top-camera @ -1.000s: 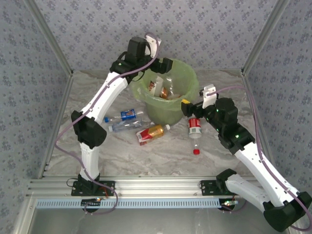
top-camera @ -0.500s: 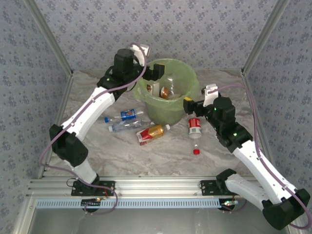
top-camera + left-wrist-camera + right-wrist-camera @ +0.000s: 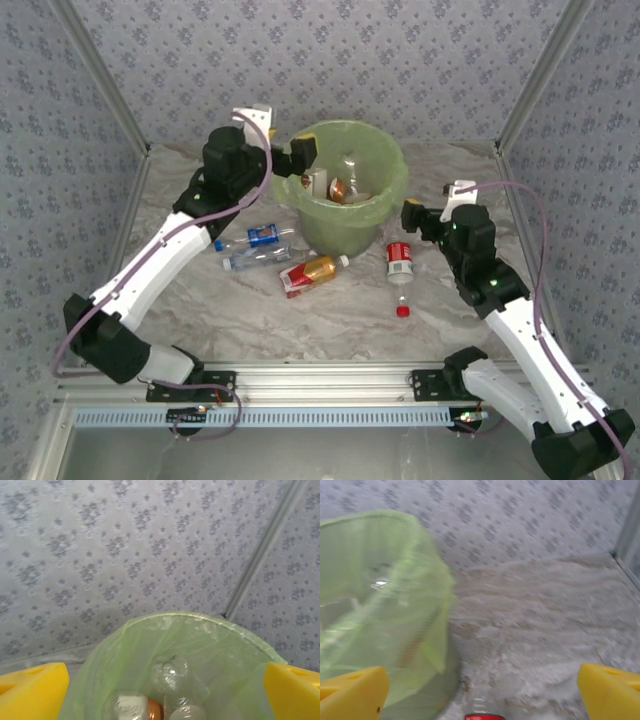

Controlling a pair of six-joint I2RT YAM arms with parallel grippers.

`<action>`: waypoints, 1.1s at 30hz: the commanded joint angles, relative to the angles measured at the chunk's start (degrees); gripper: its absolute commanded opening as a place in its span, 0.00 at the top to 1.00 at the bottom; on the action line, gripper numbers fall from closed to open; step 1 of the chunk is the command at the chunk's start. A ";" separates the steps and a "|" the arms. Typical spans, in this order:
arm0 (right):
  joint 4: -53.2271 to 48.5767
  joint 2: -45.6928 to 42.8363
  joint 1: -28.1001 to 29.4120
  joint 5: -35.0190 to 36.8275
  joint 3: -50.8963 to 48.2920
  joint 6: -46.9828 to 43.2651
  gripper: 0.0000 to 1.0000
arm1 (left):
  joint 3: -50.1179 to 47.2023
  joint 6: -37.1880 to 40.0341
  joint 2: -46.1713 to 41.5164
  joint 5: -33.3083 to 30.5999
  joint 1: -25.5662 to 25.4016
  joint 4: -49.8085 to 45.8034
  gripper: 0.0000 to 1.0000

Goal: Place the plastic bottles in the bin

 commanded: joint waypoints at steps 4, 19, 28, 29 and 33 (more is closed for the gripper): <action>-5.93 0.43 -7.39 -8.06 -3.85 5.71 0.01 | -10.17 -5.02 -9.10 -15.09 0.64 3.74 0.01; -10.51 4.45 -8.04 -7.69 -12.58 15.78 0.01 | -24.21 -11.19 -19.33 -25.49 3.93 -2.07 0.01; -5.87 14.75 -7.41 -16.34 -13.33 14.95 0.01 | -26.61 -17.10 -20.01 -22.85 8.27 -3.69 0.01; -5.16 16.08 -7.16 -17.13 -13.25 14.65 0.02 | -26.94 -17.49 -20.09 -22.71 8.54 -3.68 0.01; -4.12 20.87 -5.42 -17.52 -11.65 12.95 0.03 | -27.38 -18.37 -20.40 -22.05 9.50 -4.24 0.01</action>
